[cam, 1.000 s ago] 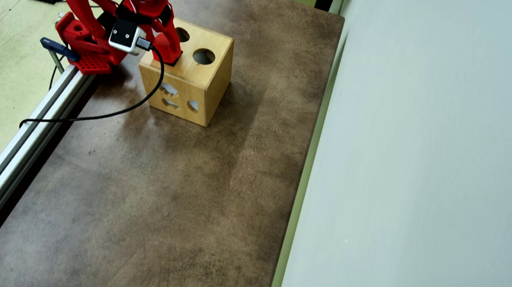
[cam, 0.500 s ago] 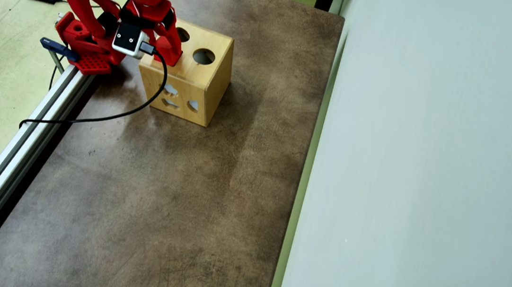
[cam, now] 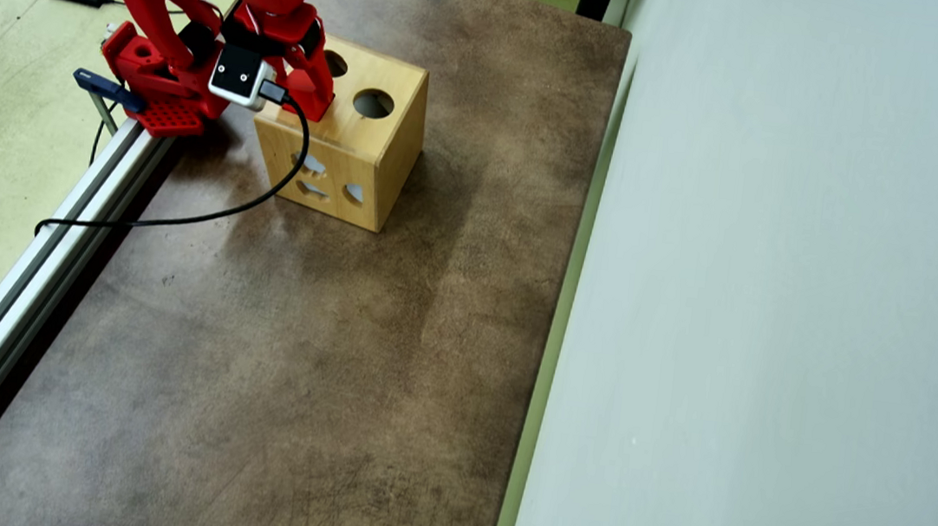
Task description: Pick and place the red cube on the square hole
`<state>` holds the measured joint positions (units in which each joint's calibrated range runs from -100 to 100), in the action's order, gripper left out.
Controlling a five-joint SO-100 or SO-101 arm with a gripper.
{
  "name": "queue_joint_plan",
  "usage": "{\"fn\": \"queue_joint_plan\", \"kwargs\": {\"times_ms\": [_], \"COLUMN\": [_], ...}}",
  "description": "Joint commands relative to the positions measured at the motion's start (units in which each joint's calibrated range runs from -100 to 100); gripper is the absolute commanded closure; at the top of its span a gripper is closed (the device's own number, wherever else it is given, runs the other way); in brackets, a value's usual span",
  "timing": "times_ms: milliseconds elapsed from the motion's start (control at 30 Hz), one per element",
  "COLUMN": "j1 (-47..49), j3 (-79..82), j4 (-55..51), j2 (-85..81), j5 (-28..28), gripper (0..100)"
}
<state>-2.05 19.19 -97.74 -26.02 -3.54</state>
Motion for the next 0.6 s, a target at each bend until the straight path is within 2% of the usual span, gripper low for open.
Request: {"fn": "queue_joint_plan", "kwargs": {"times_ms": [0, 567], "j1": [-0.55, -0.63], "j3": [-0.05, -0.05], "j4": [-0.17, -0.17], "j2": [-0.1, -0.1], "j5": [-0.24, -0.44], "gripper": [99, 99]}}
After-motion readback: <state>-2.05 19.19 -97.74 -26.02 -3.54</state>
